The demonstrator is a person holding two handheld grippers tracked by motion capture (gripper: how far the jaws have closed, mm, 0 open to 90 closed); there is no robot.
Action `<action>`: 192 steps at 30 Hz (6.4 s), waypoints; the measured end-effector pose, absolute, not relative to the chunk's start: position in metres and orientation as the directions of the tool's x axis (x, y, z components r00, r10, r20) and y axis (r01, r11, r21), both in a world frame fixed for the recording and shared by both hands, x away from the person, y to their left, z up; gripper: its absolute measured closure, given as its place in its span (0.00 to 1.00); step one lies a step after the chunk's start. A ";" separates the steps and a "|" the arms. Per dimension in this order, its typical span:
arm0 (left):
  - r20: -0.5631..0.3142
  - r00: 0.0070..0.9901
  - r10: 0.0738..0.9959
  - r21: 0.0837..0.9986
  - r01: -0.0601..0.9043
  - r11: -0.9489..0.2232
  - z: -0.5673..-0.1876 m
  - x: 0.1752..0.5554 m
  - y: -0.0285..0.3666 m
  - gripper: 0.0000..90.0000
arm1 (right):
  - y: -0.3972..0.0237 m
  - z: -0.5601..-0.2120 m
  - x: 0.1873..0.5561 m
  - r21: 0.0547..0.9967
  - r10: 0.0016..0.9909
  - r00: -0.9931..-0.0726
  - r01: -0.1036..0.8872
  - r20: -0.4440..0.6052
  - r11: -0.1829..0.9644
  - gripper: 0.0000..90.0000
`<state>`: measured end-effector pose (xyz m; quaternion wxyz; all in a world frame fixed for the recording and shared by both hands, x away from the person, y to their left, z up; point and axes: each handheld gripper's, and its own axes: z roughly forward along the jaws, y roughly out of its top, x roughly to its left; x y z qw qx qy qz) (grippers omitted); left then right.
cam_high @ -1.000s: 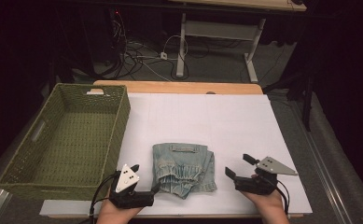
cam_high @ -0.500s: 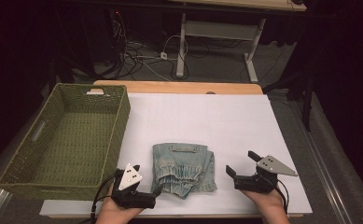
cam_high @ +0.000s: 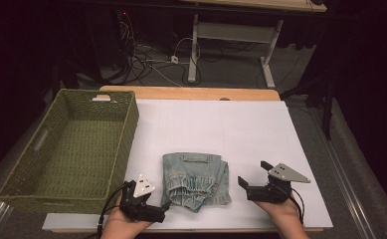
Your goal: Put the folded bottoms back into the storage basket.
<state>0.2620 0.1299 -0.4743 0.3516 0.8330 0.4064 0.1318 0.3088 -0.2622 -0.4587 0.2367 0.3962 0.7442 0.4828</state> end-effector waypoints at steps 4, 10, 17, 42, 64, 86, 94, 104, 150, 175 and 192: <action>-0.033 0.652 0.758 0.652 0.589 -0.478 -0.478 0.262 0.124 0.00 | -0.264 -0.460 0.306 0.907 0.817 -0.576 0.357 0.025 0.224 0.00; -0.035 0.645 0.763 0.613 0.617 -0.493 -0.480 0.262 0.121 0.00 | -0.260 -0.462 0.307 0.901 0.809 -0.587 0.355 0.008 0.249 0.00; -0.048 0.636 0.770 0.582 0.644 -0.496 -0.482 0.261 0.121 0.00 | -0.257 -0.461 0.309 0.905 0.803 -0.595 0.349 0.014 0.243 0.00; -0.054 0.681 0.730 0.167 0.727 -0.666 -0.460 0.281 0.095 0.00 | -0.234 -0.456 0.323 0.919 0.737 -0.675 0.302 0.020 0.252 0.00; -0.031 0.717 0.697 0.144 0.693 -0.706 -0.436 0.300 0.076 0.40 | -0.238 -0.458 0.317 0.912 0.753 -0.657 0.323 0.025 0.252 0.00; -0.058 0.762 0.644 0.135 0.646 -0.752 -0.442 0.304 0.071 0.80 | -0.244 -0.458 0.316 0.898 0.753 -0.653 0.378 0.085 0.226 0.28; -0.058 0.765 0.641 0.137 0.642 -0.754 -0.442 0.304 0.071 0.83 | -0.219 -0.457 0.352 0.858 0.750 -0.647 0.457 0.141 0.233 0.54; -0.067 0.760 0.646 0.133 0.649 -0.750 -0.442 0.305 0.072 0.82 | -0.198 -0.480 0.389 0.736 0.754 -0.620 0.612 0.219 0.290 0.52; -0.104 0.698 0.708 0.115 0.716 -0.689 -0.395 0.273 0.133 0.87 | -0.142 -0.438 0.335 0.847 0.618 -0.760 0.451 0.201 0.279 0.88; -0.120 0.693 0.711 0.053 0.719 -0.693 -0.371 0.292 0.148 0.88 | -0.121 -0.423 0.338 0.852 0.629 -0.759 0.431 0.166 0.296 0.88; -0.126 0.691 0.711 0.043 0.720 -0.692 -0.351 0.303 0.152 0.88 | -0.119 -0.406 0.343 0.854 0.628 -0.758 0.434 0.175 0.287 0.87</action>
